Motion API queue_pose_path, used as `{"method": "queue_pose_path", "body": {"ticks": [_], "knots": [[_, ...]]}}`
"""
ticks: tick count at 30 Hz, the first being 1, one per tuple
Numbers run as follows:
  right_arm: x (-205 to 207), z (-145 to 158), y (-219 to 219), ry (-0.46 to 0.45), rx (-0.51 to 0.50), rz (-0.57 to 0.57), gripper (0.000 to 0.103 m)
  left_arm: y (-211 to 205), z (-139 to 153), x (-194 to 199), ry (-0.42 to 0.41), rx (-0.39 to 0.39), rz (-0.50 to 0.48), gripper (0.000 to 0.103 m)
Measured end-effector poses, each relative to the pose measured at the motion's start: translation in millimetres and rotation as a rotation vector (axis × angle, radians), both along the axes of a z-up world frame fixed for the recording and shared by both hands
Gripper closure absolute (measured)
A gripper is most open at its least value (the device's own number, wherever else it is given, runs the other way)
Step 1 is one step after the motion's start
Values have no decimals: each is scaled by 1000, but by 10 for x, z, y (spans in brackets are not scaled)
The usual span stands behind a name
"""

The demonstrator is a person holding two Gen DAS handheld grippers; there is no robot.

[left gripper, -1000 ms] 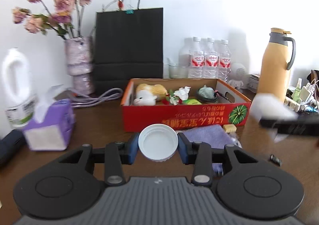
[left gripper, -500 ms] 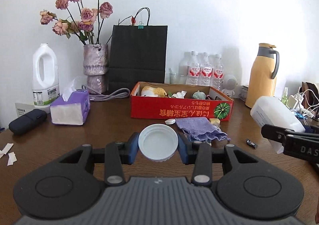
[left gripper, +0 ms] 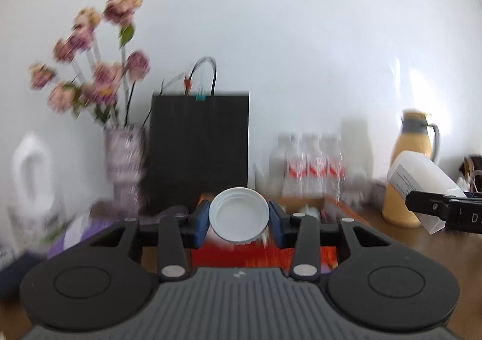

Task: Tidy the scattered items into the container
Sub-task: 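Carry cap and cotton-swab box into the box and open both tools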

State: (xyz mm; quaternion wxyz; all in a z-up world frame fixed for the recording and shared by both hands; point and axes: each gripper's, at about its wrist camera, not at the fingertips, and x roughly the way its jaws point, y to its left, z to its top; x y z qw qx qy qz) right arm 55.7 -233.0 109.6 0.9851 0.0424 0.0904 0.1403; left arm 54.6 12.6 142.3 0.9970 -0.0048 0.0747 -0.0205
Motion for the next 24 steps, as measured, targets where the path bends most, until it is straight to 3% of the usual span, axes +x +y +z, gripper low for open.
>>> {"method": "queue_pose_path", "body": {"ticks": [3,5,7,9,11,14,18,22,24], "knots": [[545,392,-22,19,-18,-4,38,164,310,569,52,-12,-16,62],[988,566,-22,106,-42,-6,38,256,395,1040,160,-43,-70,62],[1517,597,4,256,-71,21,38,289,335,1565,310,-86,-127,62],[2046,472,7,428,-45,44,38,260,140,2019,449,-97,-130,62],[2445,224,73,590,-22,48,38,179,-117,2352,539,-48,-110,62],[2757,-197,237,733,-64,19,38,96,-482,2705,650,-7,-97,62],[2988,-543,505,780,-193,-27,38,9,-795,2944,756,-2,-139,62],[3228,-739,623,837,-220,-76,38,-77,-896,3093,781,38,-118,58],[3278,-763,643,831,-232,-99,38,-79,-896,3109,778,32,-129,51]]}}
